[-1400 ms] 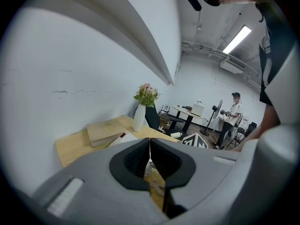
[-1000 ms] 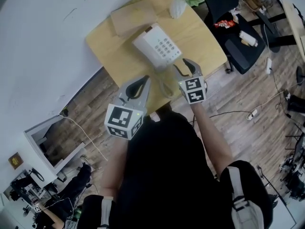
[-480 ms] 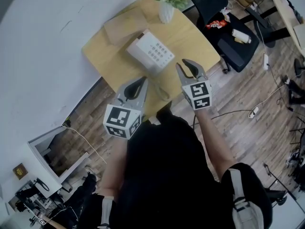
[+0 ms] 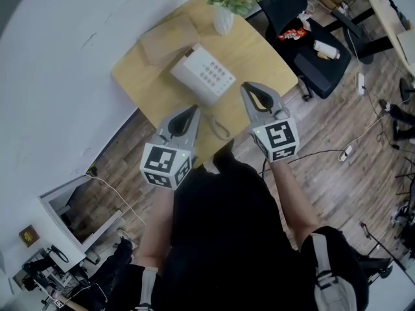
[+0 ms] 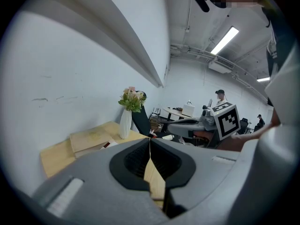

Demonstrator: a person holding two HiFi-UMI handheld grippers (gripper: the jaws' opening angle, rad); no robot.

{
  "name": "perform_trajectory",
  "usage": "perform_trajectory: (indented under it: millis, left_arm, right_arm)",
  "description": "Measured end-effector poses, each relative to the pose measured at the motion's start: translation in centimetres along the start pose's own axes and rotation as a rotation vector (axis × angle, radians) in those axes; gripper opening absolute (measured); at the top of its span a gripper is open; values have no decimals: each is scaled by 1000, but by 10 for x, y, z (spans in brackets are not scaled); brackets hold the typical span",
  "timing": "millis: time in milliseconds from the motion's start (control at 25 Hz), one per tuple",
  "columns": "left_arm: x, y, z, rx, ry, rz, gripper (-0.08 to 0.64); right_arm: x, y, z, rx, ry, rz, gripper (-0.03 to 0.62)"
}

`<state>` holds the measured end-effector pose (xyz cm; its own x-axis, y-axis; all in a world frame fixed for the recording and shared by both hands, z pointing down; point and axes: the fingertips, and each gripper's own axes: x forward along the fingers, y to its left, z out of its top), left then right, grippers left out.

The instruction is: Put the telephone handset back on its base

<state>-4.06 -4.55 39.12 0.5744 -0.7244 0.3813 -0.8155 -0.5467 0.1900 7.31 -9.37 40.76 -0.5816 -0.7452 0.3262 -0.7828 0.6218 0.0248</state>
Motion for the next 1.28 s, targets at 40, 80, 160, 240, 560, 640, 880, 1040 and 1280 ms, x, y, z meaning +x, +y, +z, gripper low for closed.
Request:
perform_trajectory:
  millis: [40,80,160,240,560,640,880,1040,1280]
  left_arm:
    - [0,0,0,-1,-2,-1,12]
    - [1,-1,0,-1,-5,-2,12]
    - [1,-1,1,-2,-11,-3,11]
    - [1,-2,2,-3,-16,-3,12]
    - [-1,-3,8,0,-31,-1,12]
    - [-1,-4,8,1,-31,0,12]
    - [-1,-1,9,2,-27,4,12]
    - [-2,2,10,3,-27,10,12]
    - [-1,5,11,0,-25,20,11]
  right_arm:
    - [-1,0,2,4,-7,3,13]
    - [-2,1,4,12,-13,6,5]
    - [-4,1,6,31,-23,13,5]
    - [-6,4,6,46,-27,28,3]
    - [-14,5,15,61,-41,49,3]
    - [-15,7,20,50,-45,56,3]
    - [-14,16,33,27,-60,73,3]
    - [-13,17,36,37,-65,74,3]
    - [-11,16,36,41,-60,80,3]
